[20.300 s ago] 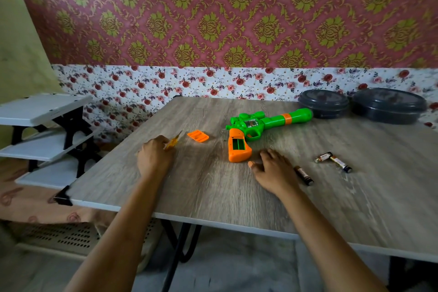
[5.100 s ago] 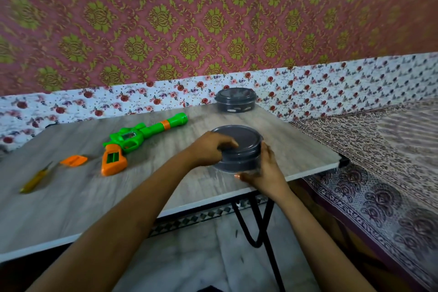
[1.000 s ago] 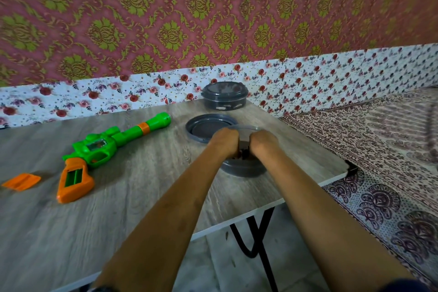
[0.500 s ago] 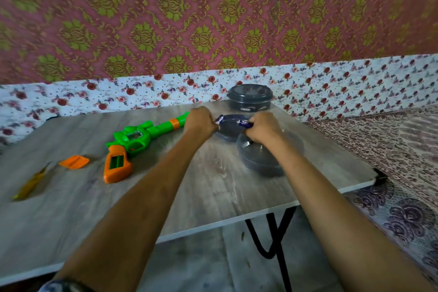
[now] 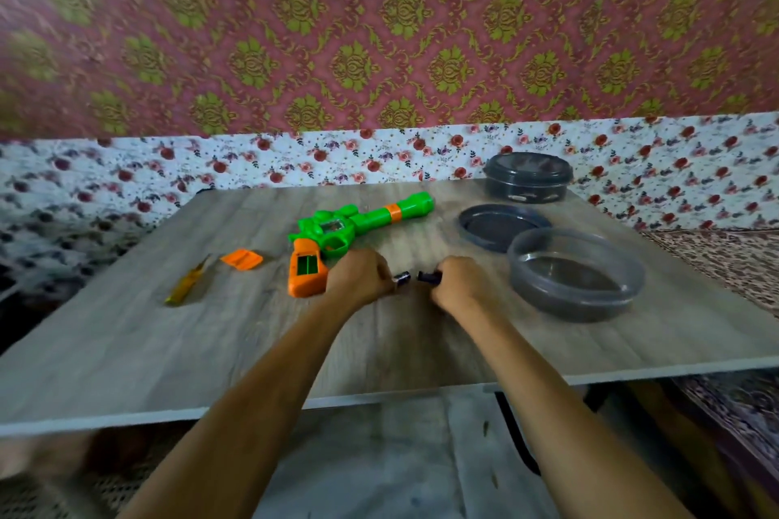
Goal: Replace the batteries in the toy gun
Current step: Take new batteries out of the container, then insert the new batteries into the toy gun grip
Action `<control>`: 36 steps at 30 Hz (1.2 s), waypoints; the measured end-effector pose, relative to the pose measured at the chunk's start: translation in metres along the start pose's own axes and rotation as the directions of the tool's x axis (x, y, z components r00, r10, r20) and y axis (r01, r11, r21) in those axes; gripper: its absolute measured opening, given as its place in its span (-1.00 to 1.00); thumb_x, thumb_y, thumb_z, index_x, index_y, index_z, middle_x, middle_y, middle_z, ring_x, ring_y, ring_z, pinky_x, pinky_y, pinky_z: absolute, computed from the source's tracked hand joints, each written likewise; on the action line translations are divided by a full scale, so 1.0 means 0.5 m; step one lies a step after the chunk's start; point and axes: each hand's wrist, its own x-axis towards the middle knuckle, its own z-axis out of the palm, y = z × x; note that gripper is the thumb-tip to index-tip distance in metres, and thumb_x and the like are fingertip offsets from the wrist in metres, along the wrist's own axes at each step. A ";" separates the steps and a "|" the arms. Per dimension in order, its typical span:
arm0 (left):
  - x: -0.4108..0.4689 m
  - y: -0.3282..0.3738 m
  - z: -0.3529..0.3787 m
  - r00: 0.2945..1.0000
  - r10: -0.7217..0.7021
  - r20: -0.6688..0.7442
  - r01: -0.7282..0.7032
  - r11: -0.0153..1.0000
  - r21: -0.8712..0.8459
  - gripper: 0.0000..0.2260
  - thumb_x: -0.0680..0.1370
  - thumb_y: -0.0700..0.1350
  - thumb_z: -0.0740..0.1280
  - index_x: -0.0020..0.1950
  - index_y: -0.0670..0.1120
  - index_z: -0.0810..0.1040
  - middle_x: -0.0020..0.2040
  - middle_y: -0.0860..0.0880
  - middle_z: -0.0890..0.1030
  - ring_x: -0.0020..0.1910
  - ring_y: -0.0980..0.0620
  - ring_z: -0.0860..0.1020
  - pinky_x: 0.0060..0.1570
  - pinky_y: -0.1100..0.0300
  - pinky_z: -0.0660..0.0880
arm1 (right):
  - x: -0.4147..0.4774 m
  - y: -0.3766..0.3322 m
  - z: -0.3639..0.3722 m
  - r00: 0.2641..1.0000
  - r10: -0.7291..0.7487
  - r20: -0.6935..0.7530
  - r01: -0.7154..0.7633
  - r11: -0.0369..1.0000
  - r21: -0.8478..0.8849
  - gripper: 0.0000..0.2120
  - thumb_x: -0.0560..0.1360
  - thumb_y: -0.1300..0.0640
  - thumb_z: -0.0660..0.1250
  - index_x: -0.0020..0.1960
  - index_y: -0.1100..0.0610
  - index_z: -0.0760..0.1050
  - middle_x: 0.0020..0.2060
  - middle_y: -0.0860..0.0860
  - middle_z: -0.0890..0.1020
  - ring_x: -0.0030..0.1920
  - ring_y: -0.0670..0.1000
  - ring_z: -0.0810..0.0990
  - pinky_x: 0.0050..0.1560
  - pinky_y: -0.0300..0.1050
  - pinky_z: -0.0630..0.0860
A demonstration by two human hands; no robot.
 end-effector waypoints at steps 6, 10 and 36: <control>-0.005 -0.040 0.049 0.983 0.073 -0.170 -0.092 0.990 -0.106 -0.86 0.45 -0.06 0.41 -0.04 -0.05 0.67 -0.08 -0.04 0.67 -0.07 -0.02 0.59 -0.20 0.15 0.43 | -0.005 0.018 0.054 0.979 -0.105 -0.176 0.104 0.994 -0.014 -0.77 0.48 0.12 0.23 0.07 0.20 0.53 0.08 0.18 0.51 0.10 0.19 0.50 0.04 -0.05 0.42; 0.006 -0.047 0.056 0.970 0.126 -0.209 -0.147 0.985 -0.089 -0.87 0.44 -0.08 0.40 -0.07 -0.08 0.67 -0.11 -0.06 0.66 -0.11 -0.03 0.59 -0.18 0.10 0.48 | 0.000 0.019 0.058 0.969 -0.149 -0.198 0.153 0.988 0.003 -0.75 0.50 0.16 0.23 0.14 0.19 0.53 0.07 0.16 0.54 0.07 0.15 0.52 0.03 -0.07 0.42; -0.005 -0.013 0.035 0.861 0.071 -0.504 -0.296 0.876 -0.381 -0.86 0.46 -0.15 0.45 -0.02 -0.17 0.67 -0.19 -0.01 0.66 -0.31 0.27 0.49 -0.25 0.56 0.38 | 0.024 -0.050 0.020 0.869 0.109 0.483 -0.325 -0.610 0.722 -0.83 0.50 0.36 0.02 -0.17 0.31 0.37 -0.25 0.16 0.51 -0.29 0.02 0.48 -0.25 -0.16 0.52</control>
